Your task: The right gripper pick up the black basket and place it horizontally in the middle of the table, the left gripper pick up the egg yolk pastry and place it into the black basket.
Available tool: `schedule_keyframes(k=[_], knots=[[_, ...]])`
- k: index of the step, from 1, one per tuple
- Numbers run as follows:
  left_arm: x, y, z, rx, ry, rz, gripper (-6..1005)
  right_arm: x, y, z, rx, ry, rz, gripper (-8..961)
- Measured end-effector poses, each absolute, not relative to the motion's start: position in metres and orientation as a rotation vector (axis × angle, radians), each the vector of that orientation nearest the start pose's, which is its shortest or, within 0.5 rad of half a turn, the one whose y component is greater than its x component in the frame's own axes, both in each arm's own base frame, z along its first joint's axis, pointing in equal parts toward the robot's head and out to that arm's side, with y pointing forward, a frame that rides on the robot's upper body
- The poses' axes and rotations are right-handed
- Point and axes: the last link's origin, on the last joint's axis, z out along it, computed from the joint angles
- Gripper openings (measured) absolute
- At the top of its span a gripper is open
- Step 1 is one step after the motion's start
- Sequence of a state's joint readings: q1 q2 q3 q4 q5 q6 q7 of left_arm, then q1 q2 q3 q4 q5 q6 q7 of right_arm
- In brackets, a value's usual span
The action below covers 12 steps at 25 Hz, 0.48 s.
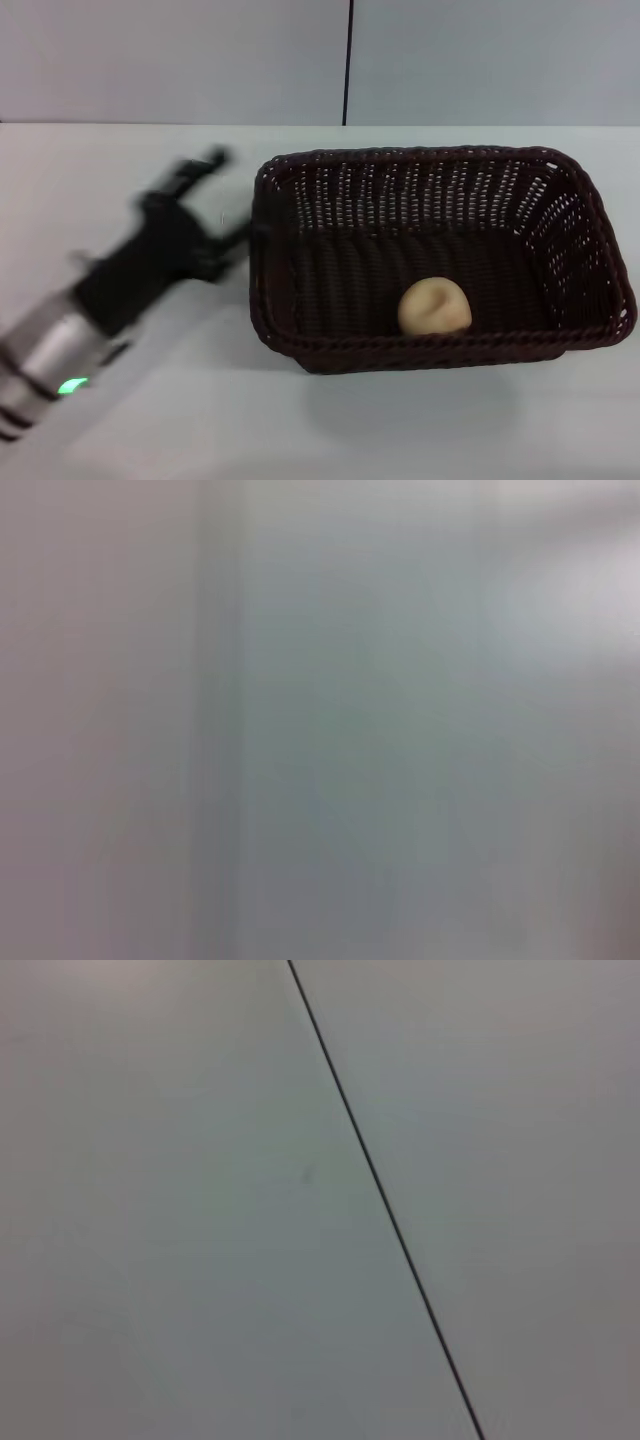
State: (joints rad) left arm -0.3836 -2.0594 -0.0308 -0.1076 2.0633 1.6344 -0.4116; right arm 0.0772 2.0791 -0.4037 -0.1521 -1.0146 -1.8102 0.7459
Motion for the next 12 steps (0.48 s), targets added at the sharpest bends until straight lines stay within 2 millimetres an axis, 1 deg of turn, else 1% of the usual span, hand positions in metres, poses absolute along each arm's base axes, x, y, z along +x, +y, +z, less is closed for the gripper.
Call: schedule_keyframes(k=[1, 2, 3, 6, 7, 10, 12], knots=[[-0.282, 0.253, -0.045, -2.066, -0.382, -1.163, 646, 0.375, 0.177, 0.076, -1.307, 0.533, 1.159, 697], [-0.291, 0.25, -0.037, -2.012, -0.394, -1.148, 679, 0.376, 0.177, 0.075, -1.299, 0.539, 1.16, 697], [-0.307, 0.242, -0.022, -1.912, -0.413, -1.118, 713, 0.376, 0.176, 0.074, -1.293, 0.544, 1.162, 698], [-0.333, 0.227, 0.001, -1.741, -0.447, -1.052, 813, 0.375, 0.178, 0.069, -1.289, 0.545, 1.15, 698], [-0.342, 0.22, 0.008, -1.684, -0.459, -1.027, 813, 0.374, 0.179, 0.067, -1.29, 0.542, 1.144, 698], [-0.357, 0.201, 0.019, -1.583, -0.49, -0.985, 813, 0.369, 0.182, 0.056, -1.286, 0.539, 1.128, 697], [-0.36, 0.198, 0.02, -1.574, -0.495, -0.975, 813, 0.367, 0.186, 0.049, -1.287, 0.544, 1.116, 697]])
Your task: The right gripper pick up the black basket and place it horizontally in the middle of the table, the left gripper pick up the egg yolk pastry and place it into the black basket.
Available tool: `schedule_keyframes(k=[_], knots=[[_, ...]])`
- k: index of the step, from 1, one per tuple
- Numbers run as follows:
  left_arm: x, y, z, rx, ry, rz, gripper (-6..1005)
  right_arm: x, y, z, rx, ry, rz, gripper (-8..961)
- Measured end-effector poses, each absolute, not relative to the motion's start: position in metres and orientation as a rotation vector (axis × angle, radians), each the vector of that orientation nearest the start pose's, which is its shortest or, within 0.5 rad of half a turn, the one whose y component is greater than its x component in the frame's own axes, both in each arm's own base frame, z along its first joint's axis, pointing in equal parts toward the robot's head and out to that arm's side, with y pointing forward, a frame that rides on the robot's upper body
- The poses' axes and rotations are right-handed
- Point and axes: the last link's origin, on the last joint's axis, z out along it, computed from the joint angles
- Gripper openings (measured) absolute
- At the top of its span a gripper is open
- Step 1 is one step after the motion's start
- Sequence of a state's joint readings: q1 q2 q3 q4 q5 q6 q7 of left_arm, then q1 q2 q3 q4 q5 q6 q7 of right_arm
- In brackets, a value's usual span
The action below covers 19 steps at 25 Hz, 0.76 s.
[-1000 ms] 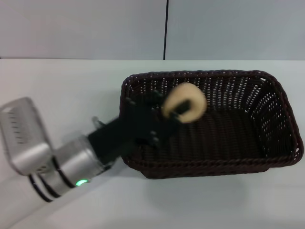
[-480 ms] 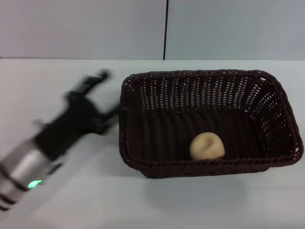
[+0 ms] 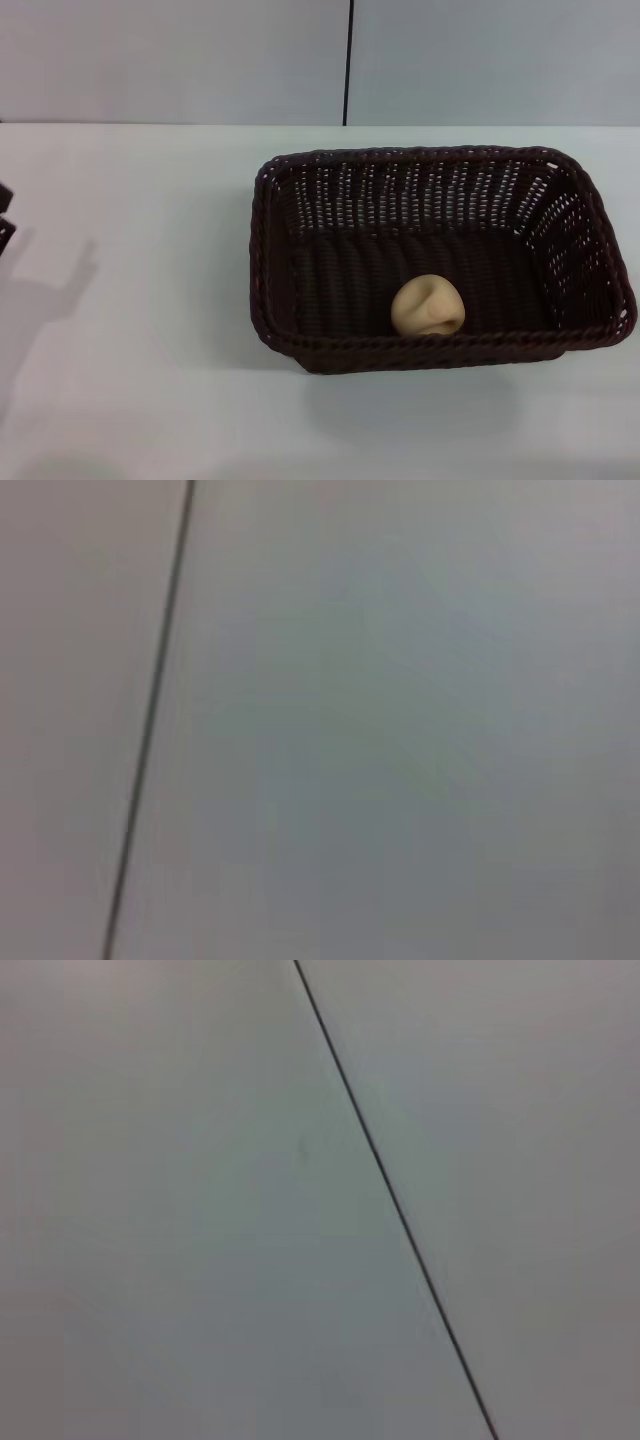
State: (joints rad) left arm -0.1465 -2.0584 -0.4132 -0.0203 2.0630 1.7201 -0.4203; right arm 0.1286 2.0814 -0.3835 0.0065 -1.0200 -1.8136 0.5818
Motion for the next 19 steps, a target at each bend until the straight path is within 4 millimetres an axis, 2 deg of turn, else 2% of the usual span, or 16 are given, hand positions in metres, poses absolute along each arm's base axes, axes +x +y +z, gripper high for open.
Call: schedule_keyframes(k=[3, 8, 19], knots=[[-0.364, 0.194, 0.022, -1.557, -0.5, -0.957, 813, 0.361, 0.198, 0.043, -1.292, 0.53, 1.105, 696], [-0.365, 0.192, 0.023, -1.536, -0.507, -0.952, 813, 0.355, 0.212, 0.045, -1.293, 0.509, 1.124, 696], [-0.372, 0.195, 0.03, -1.47, -0.52, -0.925, 813, 0.353, 0.23, 0.044, -1.309, 0.515, 1.116, 696]])
